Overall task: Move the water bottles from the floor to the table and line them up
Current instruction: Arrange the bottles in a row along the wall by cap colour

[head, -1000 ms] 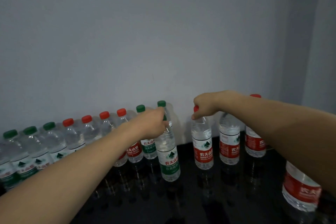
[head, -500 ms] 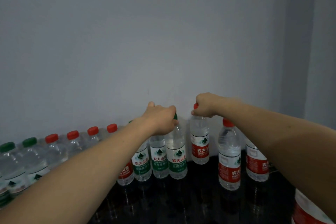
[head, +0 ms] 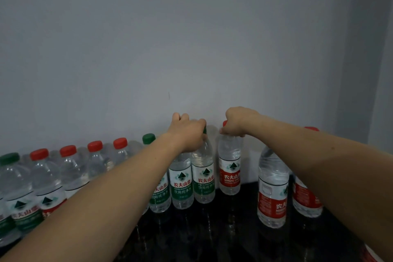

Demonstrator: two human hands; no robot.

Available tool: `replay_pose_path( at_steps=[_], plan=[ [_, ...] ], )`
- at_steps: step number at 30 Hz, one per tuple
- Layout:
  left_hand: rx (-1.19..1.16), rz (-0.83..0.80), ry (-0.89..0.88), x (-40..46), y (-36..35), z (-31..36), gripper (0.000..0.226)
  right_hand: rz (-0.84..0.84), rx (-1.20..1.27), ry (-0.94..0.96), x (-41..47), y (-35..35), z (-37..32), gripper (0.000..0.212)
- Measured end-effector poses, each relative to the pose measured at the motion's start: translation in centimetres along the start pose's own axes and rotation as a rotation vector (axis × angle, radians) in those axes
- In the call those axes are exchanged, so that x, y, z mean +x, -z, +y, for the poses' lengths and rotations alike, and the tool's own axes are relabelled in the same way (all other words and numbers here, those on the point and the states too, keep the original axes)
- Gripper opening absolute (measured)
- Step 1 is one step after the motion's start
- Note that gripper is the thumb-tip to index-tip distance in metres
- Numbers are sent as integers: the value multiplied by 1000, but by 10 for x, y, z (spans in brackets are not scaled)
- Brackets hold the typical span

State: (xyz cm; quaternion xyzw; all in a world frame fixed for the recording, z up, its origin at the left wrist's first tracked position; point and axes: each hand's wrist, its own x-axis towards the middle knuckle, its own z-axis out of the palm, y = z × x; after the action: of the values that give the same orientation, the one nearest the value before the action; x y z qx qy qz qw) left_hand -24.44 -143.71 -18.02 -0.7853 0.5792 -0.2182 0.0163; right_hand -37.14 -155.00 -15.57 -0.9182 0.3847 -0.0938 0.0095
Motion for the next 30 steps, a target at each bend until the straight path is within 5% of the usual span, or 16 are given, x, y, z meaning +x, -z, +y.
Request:
replay_pose_path(
  at_steps=[19,30],
  plan=[
    [-2,149,78,-15,-15,0,37,78,75,39,-11,-14,-17,35],
    [-210,338,34,-108,98,35,50,253,0,150,-139,84,14,48]
  ],
)
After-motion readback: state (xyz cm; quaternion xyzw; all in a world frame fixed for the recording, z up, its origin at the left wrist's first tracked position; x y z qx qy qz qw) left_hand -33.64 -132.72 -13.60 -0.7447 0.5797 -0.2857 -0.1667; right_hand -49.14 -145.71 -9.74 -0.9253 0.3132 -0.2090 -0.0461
